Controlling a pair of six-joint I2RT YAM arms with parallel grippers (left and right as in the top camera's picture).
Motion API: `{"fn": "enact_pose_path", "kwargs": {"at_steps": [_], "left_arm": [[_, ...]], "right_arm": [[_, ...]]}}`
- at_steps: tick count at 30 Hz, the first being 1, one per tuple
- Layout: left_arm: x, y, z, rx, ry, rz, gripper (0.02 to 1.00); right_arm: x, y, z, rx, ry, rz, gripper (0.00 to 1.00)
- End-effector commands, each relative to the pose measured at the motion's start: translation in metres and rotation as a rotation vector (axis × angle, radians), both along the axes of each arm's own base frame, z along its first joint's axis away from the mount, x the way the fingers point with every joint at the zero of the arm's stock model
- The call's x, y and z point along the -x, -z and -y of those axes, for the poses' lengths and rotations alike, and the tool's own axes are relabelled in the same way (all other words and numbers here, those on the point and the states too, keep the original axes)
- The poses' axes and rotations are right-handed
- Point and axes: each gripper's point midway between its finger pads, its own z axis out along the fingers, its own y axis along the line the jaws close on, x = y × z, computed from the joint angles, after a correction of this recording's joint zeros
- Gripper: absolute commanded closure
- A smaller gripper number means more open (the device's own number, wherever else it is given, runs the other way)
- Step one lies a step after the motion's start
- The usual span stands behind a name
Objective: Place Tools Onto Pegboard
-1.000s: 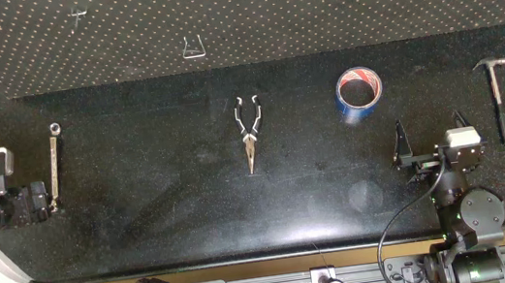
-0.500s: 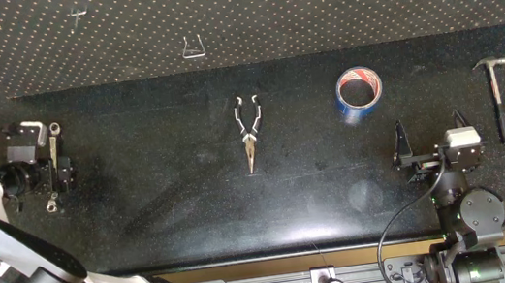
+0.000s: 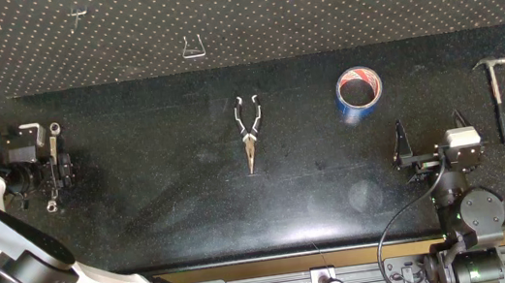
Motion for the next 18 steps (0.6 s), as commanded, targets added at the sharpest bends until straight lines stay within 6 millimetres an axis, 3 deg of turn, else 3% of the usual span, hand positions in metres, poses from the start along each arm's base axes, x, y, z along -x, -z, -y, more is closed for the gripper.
{"fn": "enact_pose_path", "kwargs": {"at_steps": [1,7,9,10,12,18], "left_arm": [[0.007,0.013,-0.008,-0.022,-0.020,-0.056,0.023],[0.005,0.014,-0.005,-0.034,-0.005,-0.074,0.018],[0.004,0.018,0.001,-0.024,0.009,-0.089,0.439],[0.005,0.020,0.004,-0.015,0.013,-0.098,0.603],[0.005,0.021,0.005,-0.013,0.015,-0.100,0.709],[0.005,0.021,0.005,-0.012,0.015,-0.101,0.816]], "right_arm": [[0.000,0.001,0.002,0.008,0.011,0.001,0.020],[0.000,0.001,0.002,0.008,0.012,0.001,0.020],[0.000,0.001,0.002,0.008,0.011,0.001,0.020],[0.000,0.001,0.002,0.008,0.011,0.001,0.020],[0.000,0.001,0.002,0.008,0.011,0.001,0.020],[0.000,0.001,0.002,0.008,0.011,0.002,0.020]]}}
